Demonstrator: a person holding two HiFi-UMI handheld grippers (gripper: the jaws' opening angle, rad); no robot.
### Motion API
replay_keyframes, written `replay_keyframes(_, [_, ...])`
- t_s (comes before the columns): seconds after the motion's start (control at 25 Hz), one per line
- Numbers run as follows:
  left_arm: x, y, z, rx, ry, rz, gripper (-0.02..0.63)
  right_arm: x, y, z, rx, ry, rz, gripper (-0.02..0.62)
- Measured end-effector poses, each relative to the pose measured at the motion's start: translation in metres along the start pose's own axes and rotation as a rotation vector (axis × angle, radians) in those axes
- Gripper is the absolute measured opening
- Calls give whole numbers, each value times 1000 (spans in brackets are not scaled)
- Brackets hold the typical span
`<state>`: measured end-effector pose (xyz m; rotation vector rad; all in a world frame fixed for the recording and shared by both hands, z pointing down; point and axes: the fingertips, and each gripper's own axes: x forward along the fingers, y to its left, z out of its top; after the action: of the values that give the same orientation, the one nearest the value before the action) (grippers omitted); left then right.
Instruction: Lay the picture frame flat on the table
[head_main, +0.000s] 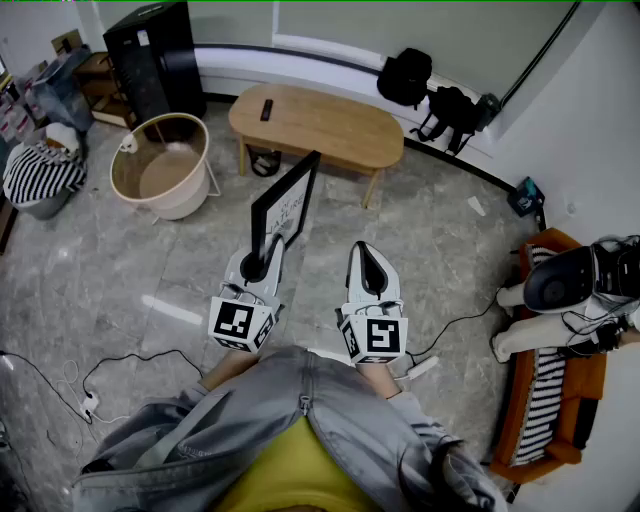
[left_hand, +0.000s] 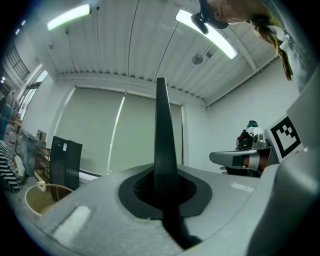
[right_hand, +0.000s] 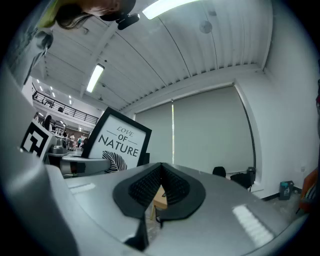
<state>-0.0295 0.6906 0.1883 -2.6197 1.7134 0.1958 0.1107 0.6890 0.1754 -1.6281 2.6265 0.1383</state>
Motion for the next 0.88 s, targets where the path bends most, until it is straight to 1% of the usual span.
replay_keyframes(0.12, [5,-3,-3,5,-2,-6,9,2,-2,-3,8,-6,7,-8])
replay_keyframes(0.32, [16,-4,-9,3,13,-8,9,7,-13,-2,64,-46,16,-6])
replay_keyframes(0.52, [36,9,-20,-12,27,-11,9,28,-23,-15,66,-27,-3,-6])
replay_keyframes(0.68, [68,33,-27,-22,28,-18,9,64,-34,-25,58,-13,-15,-6])
replay_keyframes(0.88, [126,75,-38,-21,39,-32,9,130,-50,-37,52,-4,-26,-6])
